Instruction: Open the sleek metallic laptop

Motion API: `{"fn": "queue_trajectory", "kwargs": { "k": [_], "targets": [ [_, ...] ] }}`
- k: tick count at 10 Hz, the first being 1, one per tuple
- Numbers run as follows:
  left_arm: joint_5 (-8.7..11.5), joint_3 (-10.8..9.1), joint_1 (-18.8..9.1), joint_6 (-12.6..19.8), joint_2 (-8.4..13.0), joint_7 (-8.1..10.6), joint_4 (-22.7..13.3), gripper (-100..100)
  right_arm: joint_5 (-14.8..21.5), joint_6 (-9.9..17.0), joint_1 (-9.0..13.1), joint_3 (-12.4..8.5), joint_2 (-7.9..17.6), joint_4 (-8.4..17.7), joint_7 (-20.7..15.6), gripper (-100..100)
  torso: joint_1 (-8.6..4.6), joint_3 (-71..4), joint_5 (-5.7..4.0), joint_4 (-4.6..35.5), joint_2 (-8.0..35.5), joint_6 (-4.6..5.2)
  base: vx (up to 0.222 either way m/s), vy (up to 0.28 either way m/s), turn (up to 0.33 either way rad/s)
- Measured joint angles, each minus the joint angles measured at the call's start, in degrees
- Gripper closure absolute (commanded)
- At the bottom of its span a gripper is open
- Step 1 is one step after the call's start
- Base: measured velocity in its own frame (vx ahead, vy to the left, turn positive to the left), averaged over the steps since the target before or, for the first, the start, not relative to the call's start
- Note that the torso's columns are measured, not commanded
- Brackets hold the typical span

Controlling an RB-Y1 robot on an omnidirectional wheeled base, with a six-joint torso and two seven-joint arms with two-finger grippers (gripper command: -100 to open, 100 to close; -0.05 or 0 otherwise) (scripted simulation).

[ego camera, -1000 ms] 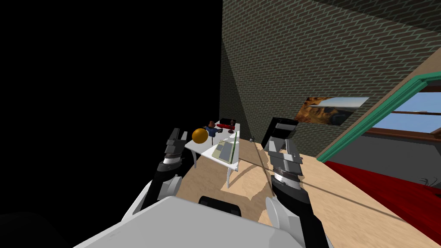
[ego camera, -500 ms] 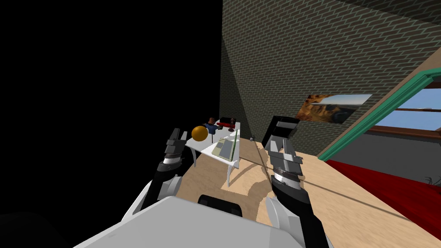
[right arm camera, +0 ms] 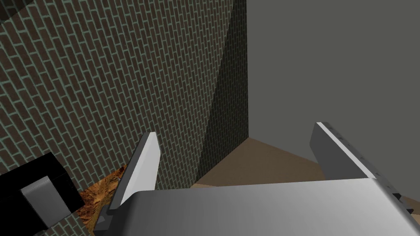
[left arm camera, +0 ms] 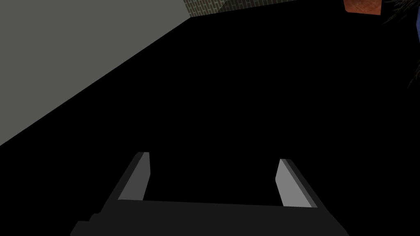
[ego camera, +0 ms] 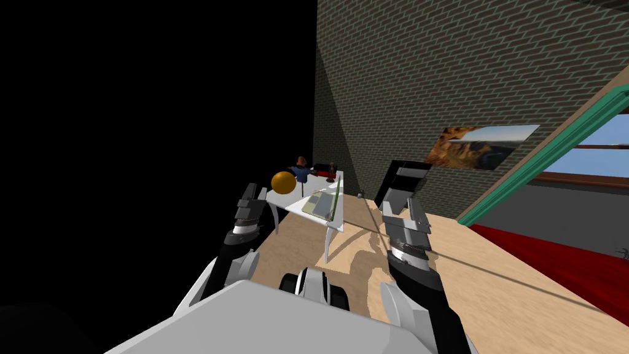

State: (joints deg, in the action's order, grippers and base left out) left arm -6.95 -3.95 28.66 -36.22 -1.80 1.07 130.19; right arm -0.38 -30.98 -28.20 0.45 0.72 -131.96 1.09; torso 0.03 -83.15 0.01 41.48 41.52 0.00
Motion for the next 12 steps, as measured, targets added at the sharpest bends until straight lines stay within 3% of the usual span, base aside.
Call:
{"fn": "queue_trajectory", "kwargs": {
  "k": [6, 12],
  "targets": [
    [0.0, 0.01, 0.0, 0.0, 0.0, 0.00, 0.0, 0, 4.8, 1.7, -1.1, -2.6, 7.0, 0.8, -3.5, -100, 0.02, -1.4, 0.01, 0.8, 0.7, 0.00, 0.047, 0.084, -0.042],
    [0.0, 0.01, 0.0, 0.0, 0.0, 0.00, 0.0, 0, 12.0, 4.9, -2.8, -6.6, 10.6, 1.7, -8.8, -100, -0.09, -1.4, -0.02, 0.8, 0.8, 0.00, 0.055, 0.111, -0.055]
  ]
}}
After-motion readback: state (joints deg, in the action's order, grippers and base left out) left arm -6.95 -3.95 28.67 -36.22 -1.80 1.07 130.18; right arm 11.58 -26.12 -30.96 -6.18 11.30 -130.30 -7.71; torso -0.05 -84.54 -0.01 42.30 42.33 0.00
